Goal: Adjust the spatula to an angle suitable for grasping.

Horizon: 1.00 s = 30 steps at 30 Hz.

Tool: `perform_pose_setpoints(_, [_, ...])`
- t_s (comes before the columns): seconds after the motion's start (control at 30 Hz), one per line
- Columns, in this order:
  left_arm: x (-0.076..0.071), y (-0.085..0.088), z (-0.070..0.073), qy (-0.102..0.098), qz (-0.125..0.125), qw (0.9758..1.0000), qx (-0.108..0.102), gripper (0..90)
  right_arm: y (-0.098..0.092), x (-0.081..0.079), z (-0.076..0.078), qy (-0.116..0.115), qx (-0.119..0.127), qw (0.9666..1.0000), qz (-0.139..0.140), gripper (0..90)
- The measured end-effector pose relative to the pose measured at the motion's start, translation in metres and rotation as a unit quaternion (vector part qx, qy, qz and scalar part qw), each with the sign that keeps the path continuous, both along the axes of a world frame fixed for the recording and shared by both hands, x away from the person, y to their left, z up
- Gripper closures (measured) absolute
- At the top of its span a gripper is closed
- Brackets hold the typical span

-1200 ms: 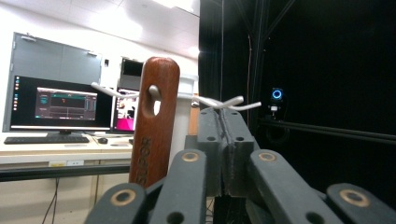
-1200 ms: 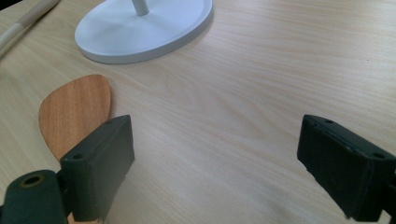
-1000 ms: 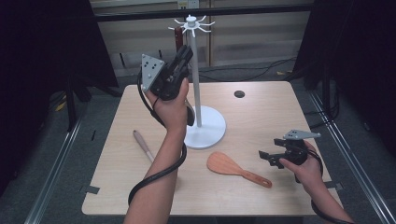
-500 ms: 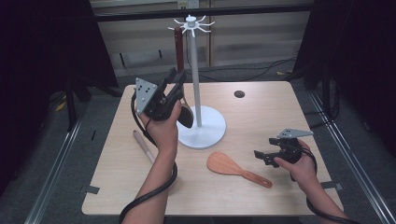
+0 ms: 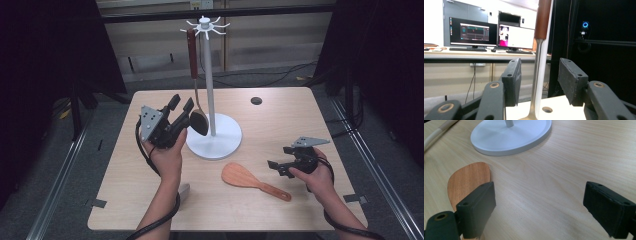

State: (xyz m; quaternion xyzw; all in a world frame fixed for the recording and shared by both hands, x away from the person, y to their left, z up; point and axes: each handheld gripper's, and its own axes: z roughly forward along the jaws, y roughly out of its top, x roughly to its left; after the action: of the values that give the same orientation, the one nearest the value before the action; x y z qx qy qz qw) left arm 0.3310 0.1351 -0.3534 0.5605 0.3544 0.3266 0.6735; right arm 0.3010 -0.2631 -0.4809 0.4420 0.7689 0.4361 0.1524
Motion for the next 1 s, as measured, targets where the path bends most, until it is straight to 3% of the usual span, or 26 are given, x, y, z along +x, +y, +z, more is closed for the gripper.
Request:
perform_pose_setpoints(0.1, [-0.002, 0.003, -0.008, 0.013, -0.001, 0.9999, -0.006, 48.8, 0.001, 0.000, 0.000, 0.001, 0.000, 1.0000, 0.000, 10.1])
perform_pose_setpoints(0.23, [-0.007, 0.011, -0.021, 0.024, 0.005, 0.9996, 0.012, 48.5, 0.001, 0.000, 0.000, -0.001, 0.000, 1.0000, 0.002, 10.1])
perform_pose_setpoints(0.6, [-0.012, 0.021, -0.043, 0.054, 0.008, 0.9979, 0.034, 43.5, 0.000, 0.000, 0.000, -0.002, -0.001, 1.0000, 0.002, 10.1])
perform_pose_setpoints(0.67, [-0.012, 0.023, -0.044, 0.056, 0.014, 0.9970, 0.052, 40.6, 0.000, 0.000, 0.000, -0.002, -0.002, 1.0000, 0.003, 10.1])
perform_pose_setpoints(1.0, [-0.011, 0.032, -0.051, 0.097, 0.013, 0.9924, 0.074, 27.4, 0.004, 0.001, 0.001, -0.004, -0.004, 1.0000, 0.008, 10.1])
